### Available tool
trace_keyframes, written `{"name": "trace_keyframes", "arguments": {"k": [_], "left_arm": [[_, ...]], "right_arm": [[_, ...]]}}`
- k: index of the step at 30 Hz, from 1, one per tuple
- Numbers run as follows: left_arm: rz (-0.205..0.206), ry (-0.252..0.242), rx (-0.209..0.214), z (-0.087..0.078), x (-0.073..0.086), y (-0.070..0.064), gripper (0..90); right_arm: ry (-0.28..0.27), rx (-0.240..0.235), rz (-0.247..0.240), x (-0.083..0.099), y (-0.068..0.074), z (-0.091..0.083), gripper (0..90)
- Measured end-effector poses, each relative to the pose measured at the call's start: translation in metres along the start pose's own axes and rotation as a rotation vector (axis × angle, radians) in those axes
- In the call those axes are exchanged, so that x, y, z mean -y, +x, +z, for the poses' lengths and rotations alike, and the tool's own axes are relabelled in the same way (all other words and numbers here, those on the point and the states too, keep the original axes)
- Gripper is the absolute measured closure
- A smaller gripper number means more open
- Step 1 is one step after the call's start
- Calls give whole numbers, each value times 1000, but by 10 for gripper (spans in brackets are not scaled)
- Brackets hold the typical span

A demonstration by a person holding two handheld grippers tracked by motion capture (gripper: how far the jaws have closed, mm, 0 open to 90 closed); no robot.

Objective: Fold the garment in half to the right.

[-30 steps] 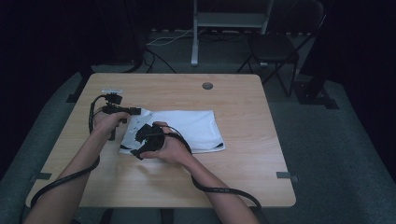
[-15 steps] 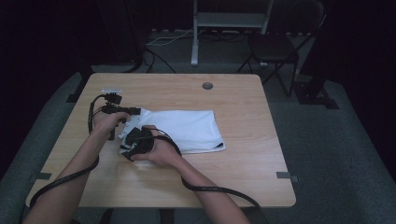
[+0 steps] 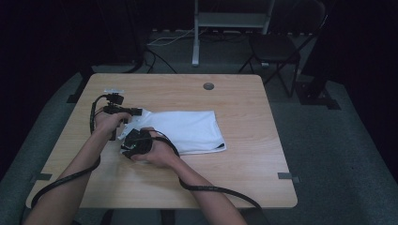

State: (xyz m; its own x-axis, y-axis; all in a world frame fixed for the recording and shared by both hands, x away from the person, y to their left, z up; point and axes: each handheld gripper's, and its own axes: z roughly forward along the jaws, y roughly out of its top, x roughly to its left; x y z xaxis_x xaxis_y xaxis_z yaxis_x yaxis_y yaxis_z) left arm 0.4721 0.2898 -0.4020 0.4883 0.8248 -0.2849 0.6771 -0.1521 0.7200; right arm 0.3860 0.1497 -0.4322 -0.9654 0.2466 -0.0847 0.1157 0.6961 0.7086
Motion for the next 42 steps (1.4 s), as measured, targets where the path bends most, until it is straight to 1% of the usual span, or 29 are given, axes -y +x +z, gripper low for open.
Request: {"name": "trace_keyframes", "arguments": {"k": [2,4,7,9,10,12,14,15,18,20,23,26,29,36,40,42], "left_arm": [[-5,-2,2,1,0,0,848],[-5,1,3,1,1,1,847],[-5,2,2,1,1,1,848],[-1,8,-1,1,1,1,848],[-1,10,-2,1,2,1,848],[3,15,-2,1,1,0,848],[10,17,-2,1,0,-2,849],[7,14,-3,1,0,-3,849],[17,17,1,0,-3,-5,849],[21,17,1,-1,-6,-7,849],[31,19,-10,-3,-9,-9,849],[35,22,-14,-5,-12,-12,849],[46,23,-16,-8,-15,-15,849],[49,2,-27,-17,-24,-19,849],[50,-7,-32,-24,-30,-22,849],[57,-10,-36,-27,-33,-23,849]], "right_arm": [[4,5,-7,-1,0,0,496],[4,5,-4,-1,0,1,523],[1,20,-11,0,-1,0,608],[-3,40,-17,1,1,-1,674],[-4,54,-28,2,2,-1,707],[-1,74,-35,2,4,-1,751],[-1,76,-25,1,4,-3,781],[-8,73,-12,2,4,-4,789],[-35,60,18,0,4,-10,797],[-58,56,24,-3,4,-14,801],[-72,56,27,-6,5,-19,801],[-96,59,47,-8,6,-24,802],[-121,57,52,-11,8,-28,802],[-160,67,63,-17,8,-42,802],[-188,62,83,-19,7,-50,803],[-201,60,93,-21,6,-53,803]]}}
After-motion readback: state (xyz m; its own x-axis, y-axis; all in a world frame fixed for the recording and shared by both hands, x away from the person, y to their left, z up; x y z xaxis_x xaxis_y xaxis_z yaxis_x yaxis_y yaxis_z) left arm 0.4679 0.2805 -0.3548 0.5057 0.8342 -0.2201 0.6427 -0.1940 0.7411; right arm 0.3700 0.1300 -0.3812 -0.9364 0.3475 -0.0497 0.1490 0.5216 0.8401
